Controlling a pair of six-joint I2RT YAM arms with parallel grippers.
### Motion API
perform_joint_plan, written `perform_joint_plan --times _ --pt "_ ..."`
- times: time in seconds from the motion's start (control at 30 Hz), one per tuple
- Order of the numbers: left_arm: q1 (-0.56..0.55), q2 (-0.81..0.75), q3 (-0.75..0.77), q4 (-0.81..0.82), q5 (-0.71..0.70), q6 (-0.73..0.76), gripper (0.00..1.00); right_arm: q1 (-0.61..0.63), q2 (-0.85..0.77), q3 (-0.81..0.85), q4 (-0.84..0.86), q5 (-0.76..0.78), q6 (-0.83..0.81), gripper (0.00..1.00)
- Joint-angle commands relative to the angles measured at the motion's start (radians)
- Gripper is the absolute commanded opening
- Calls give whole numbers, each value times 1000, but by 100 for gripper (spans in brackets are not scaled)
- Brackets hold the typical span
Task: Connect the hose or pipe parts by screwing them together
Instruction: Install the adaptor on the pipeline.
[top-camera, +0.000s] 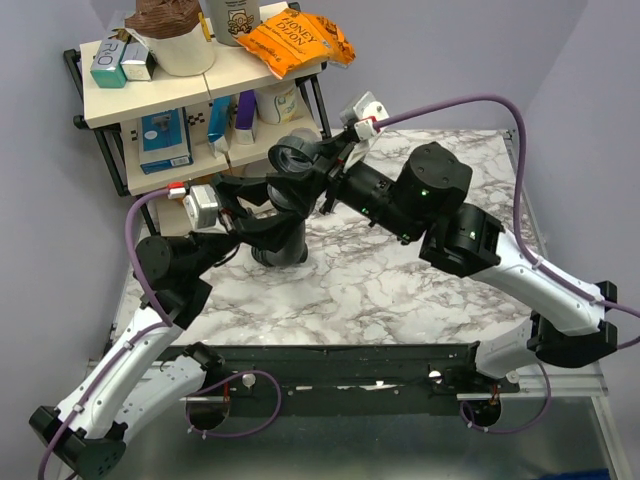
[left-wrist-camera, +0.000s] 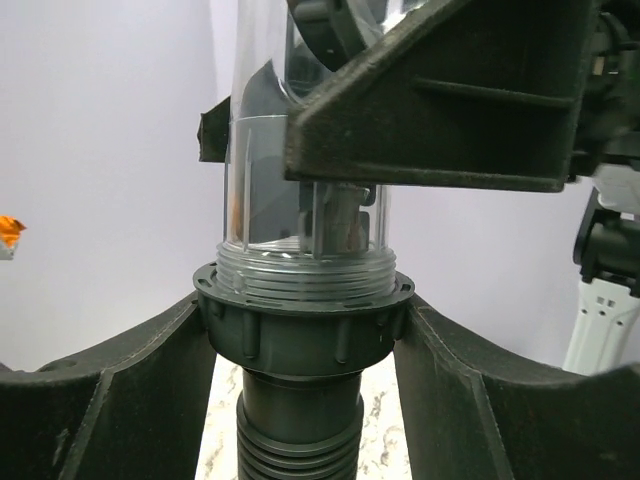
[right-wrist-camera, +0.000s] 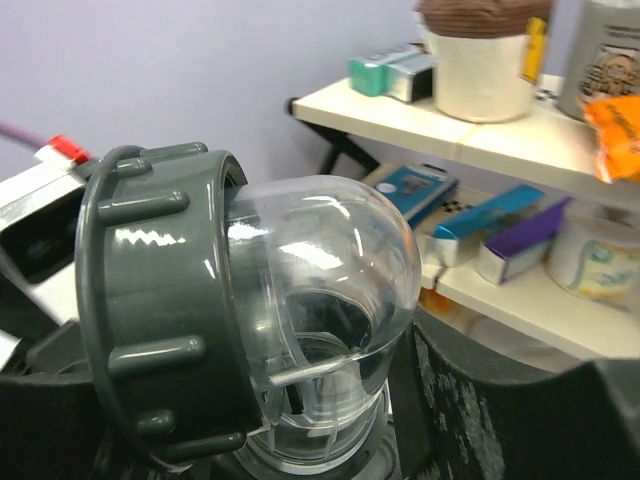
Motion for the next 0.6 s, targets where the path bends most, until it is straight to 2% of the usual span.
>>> perform_joint_plan --times 0.0,0.03,0.1,0.13,0.2,0.27,0.33,0.37,0.4,0.43,0.47,0.5,0.53,0.57 --pt "21 3 3 58 -232 81 0 110 84 60 -66 369 4 1" --pt "23 1 0 59 -232 87 0 119 131 96 -91 484 5 1" --pt "21 1 -3 55 -262 90 0 145 191 220 -173 599 12 1" --pt "23 0 -3 52 -272 103 0 157 220 262 -192 734 4 1" --pt "20 -3 -5 41 -312 110 0 179 315 387 -231 830 -27 1" --pt "18 -8 -8 33 -329 119 0 191 395 461 -225 948 -115 1" --pt "17 -13 -13 29 -332 123 0 214 444 534 -132 1062 -198 1" --pt "17 -13 -14 29 -332 120 0 223 462 532 -49 1104 -366 1" --pt "17 -14 -17 29 -332 120 0 242 492 520 219 1143 -487 1" --pt "17 -14 -20 27 -332 120 0 248 505 476 418 1202 -630 1" --pt "15 -14 -22 29 -333 118 0 251 531 476 632 1226 -962 2" --pt "15 -14 -23 27 -335 120 0 254 606 523 877 1241 -1078 5" --pt "15 -14 -25 26 -335 121 0 253 657 599 881 1265 -1135 10" --pt "15 -14 -25 23 -347 120 0 251 692 733 878 1272 -1198 21"
